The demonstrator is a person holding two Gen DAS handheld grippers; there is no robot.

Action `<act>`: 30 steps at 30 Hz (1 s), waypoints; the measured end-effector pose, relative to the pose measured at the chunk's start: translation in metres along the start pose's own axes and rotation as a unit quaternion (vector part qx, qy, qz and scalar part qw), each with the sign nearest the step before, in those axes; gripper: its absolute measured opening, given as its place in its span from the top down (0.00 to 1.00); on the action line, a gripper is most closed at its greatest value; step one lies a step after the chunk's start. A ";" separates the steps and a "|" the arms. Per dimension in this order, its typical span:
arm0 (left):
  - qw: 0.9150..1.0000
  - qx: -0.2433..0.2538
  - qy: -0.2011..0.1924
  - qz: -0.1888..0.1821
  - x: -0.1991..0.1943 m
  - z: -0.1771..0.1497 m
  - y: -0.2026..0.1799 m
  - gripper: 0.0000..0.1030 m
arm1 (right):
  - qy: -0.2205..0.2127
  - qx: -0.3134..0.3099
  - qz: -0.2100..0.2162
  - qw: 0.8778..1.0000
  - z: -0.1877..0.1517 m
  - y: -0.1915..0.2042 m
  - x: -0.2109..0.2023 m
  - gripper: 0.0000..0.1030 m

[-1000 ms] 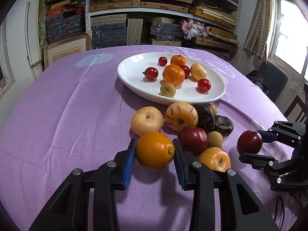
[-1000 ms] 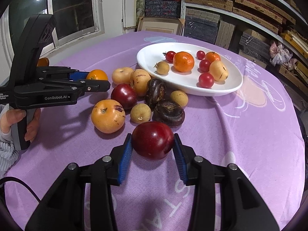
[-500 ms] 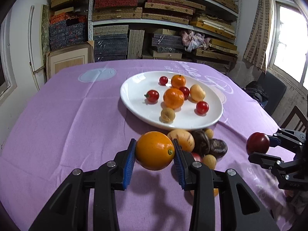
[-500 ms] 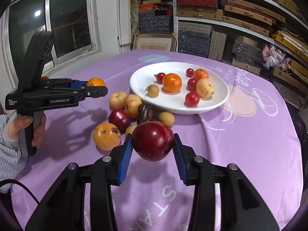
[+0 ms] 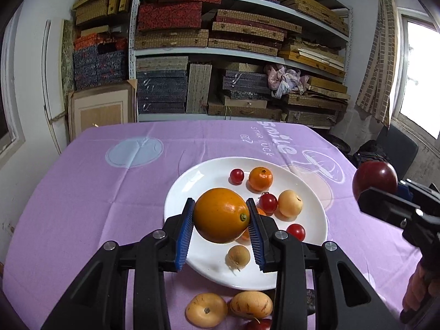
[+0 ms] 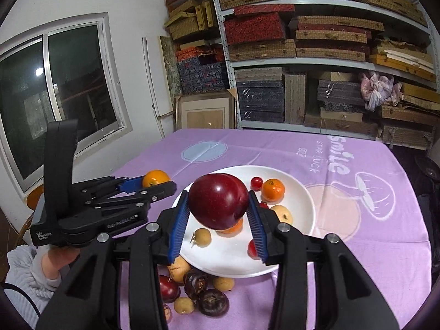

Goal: Organize fruits
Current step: 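Carry both fruits onto the white plate and open both tools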

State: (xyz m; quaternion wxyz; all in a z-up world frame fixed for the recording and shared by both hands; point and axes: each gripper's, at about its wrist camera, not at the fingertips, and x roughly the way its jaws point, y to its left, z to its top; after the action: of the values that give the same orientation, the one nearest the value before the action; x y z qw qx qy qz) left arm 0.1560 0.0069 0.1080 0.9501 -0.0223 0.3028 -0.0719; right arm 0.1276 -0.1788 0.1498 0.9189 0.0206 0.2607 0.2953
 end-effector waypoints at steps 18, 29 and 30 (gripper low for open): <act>0.998 0.003 0.063 -0.012 0.067 -0.033 0.013 0.63 | 0.123 -0.030 -0.018 0.992 -0.051 -0.002 0.097 0.60; 0.998 0.004 0.063 -0.007 0.069 -0.034 0.015 0.63 | 0.122 -0.019 -0.023 0.992 -0.052 -0.009 0.101 0.60; 0.998 0.004 0.061 -0.006 0.068 -0.034 0.015 0.63 | 0.120 -0.018 -0.023 0.992 -0.052 -0.010 0.101 0.60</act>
State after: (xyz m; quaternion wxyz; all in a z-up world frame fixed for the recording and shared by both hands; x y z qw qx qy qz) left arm 0.1928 0.0120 0.0401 0.9295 -0.0164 0.3596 -0.0801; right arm 0.1769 -0.1370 0.0561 0.8876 -0.0376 0.3645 0.2791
